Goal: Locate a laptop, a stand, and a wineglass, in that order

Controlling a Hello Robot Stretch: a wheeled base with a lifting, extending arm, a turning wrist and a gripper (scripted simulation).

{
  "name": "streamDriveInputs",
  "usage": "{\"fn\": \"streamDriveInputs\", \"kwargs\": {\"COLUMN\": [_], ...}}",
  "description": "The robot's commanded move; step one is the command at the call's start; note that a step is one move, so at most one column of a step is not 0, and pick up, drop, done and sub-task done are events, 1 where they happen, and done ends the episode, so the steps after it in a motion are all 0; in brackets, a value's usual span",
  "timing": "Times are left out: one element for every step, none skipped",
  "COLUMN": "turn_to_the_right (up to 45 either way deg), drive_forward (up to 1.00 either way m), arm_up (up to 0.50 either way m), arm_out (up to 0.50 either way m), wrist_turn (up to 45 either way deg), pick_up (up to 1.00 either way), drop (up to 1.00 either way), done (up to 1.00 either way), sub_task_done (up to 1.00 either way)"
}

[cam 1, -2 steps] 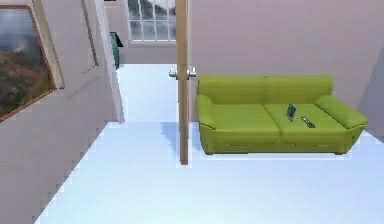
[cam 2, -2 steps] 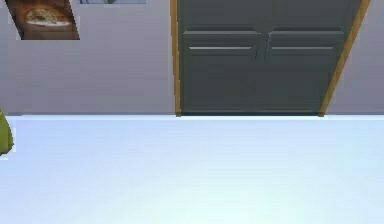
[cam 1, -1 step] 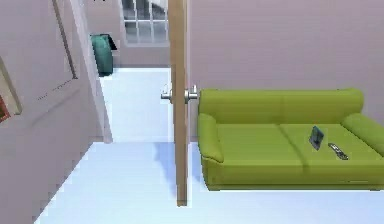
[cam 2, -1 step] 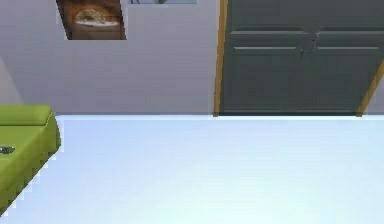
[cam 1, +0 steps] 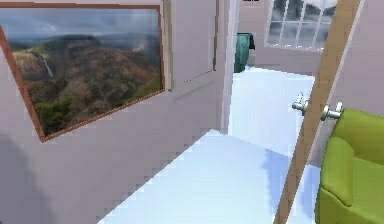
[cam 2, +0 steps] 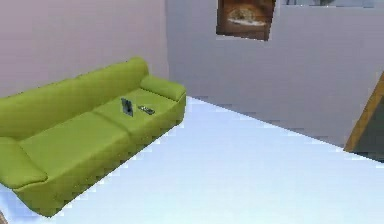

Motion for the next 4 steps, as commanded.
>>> {"fn": "streamDriveInputs", "kwargs": {"turn_to_the_right": [0.0, 0.0, 15.0, 0.0], "drive_forward": [0.1, 1.0, 0.0, 0.15], "arm_up": [0.0, 0.0, 0.0, 0.0], "arm_out": [0.0, 0.0, 0.0, 0.0], "wrist_turn": [0.0, 0.0, 0.0, 0.0], "pick_up": [0.0, 0.0, 0.0, 0.0], "drop": [0.0, 0.0, 0.0, 0.0], "done": [0.0, 0.0, 0.0, 0.0], "sub_task_done": [0.0, 0.0, 0.0, 0.0]}}
